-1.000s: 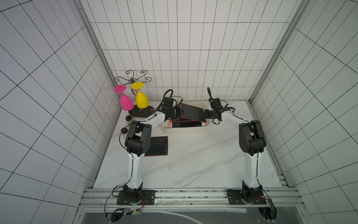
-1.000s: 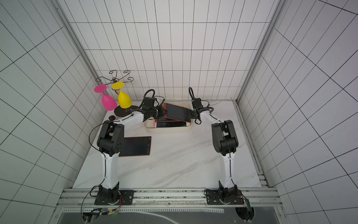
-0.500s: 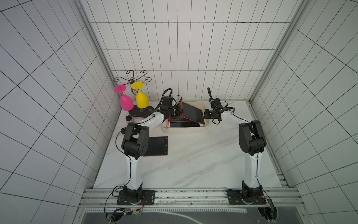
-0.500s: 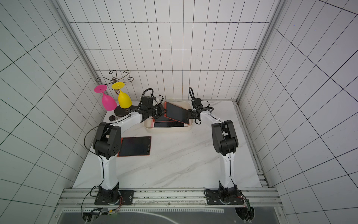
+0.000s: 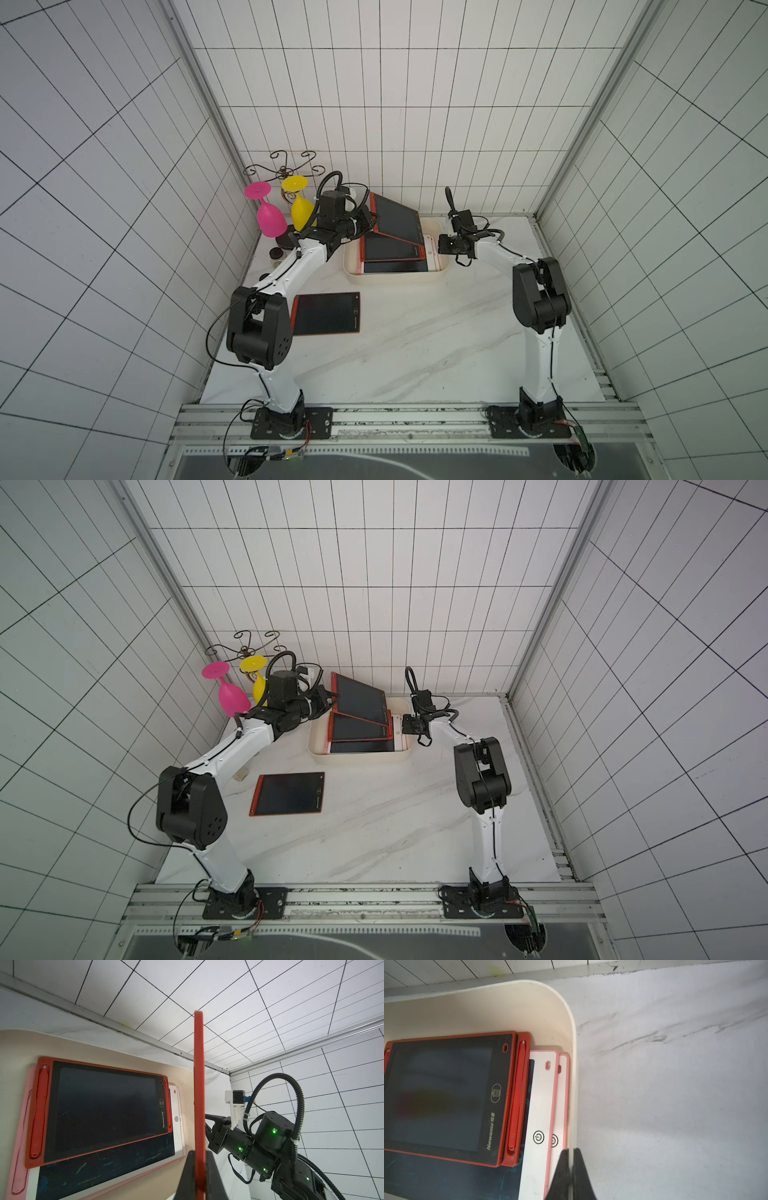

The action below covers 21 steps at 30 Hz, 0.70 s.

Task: Take out the writing tablet from the storage box
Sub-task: Pick up the writing tablet from the storage box.

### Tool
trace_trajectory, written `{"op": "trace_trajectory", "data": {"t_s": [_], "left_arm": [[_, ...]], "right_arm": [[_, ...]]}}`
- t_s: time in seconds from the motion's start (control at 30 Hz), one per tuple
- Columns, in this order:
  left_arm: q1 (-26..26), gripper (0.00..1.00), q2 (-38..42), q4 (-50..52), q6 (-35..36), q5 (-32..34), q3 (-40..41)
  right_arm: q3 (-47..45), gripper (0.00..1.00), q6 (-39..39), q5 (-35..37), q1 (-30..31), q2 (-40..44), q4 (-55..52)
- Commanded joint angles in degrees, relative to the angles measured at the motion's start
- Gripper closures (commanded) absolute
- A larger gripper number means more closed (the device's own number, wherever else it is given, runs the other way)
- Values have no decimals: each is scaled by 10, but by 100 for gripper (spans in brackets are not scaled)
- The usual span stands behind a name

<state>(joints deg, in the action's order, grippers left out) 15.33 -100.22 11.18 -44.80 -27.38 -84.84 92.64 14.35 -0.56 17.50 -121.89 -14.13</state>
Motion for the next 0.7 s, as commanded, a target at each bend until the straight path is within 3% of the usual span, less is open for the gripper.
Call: {"op": "trace_trajectory", "data": {"t_s": [0.0,0.67], "left_arm": [[-7,100,38,-6,-8,-19,20],[-35,100,180,74,21,-54,122]], "right_arm": [[57,100,2,-5,-2,-16,-12],[70,100,61,6,-14,-28,-28]]}}
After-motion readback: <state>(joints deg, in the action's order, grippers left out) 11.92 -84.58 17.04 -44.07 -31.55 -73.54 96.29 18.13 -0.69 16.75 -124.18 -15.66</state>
